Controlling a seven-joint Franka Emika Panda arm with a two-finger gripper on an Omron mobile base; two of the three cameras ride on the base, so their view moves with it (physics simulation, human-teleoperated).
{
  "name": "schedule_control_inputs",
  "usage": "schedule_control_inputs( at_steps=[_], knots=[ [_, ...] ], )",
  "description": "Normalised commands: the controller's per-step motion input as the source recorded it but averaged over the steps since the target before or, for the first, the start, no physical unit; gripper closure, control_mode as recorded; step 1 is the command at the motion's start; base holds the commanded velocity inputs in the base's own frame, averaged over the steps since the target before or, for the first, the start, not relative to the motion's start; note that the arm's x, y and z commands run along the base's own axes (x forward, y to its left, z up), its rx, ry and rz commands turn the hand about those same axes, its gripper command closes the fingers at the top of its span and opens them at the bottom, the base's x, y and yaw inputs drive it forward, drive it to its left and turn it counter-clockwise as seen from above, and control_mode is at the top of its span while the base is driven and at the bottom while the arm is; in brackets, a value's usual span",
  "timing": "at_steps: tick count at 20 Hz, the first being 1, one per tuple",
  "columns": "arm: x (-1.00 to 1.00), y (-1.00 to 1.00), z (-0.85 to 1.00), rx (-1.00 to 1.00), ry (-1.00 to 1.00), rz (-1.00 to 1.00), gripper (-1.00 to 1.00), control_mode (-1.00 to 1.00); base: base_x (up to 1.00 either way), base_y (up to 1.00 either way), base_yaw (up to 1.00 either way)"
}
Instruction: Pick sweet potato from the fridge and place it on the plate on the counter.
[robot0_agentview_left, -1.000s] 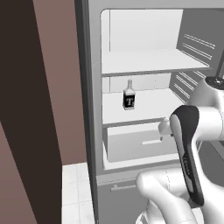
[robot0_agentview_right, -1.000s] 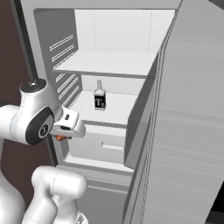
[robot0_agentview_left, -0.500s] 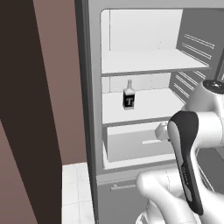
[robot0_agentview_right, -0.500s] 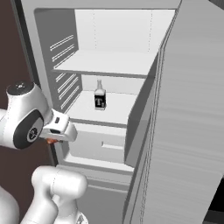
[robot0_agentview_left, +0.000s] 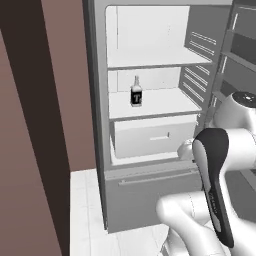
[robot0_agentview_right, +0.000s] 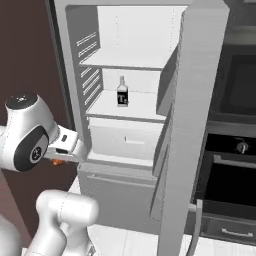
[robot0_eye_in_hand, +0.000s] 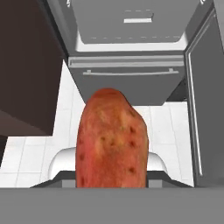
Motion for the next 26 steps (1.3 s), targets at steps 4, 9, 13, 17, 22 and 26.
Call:
schedule_control_inputs(
  at_steps=[4, 9, 13, 17, 22, 26],
  knots=[
    [0.00, 0.00, 0.00, 0.00, 0.00, 0.00, 1.00, 1.00, -1.00, 0.00, -0.08],
    [0.00, 0.00, 0.00, 0.00, 0.00, 0.00, 1.00, 1.00, -0.94, 0.00, -0.08],
    [0.00, 0.00, 0.00, 0.00, 0.00, 0.00, 1.00, 1.00, -0.83, 0.01, -0.09],
    [0.00, 0.00, 0.00, 0.00, 0.00, 0.00, 1.00, 1.00, -0.73, 0.00, -0.05],
    [0.00, 0.00, 0.00, 0.00, 0.00, 0.00, 1.00, 1.00, -0.57, 0.00, -0.41],
    [0.00, 0.00, 0.00, 0.00, 0.00, 0.00, 1.00, 1.00, -0.46, 0.12, -0.82]
  ],
)
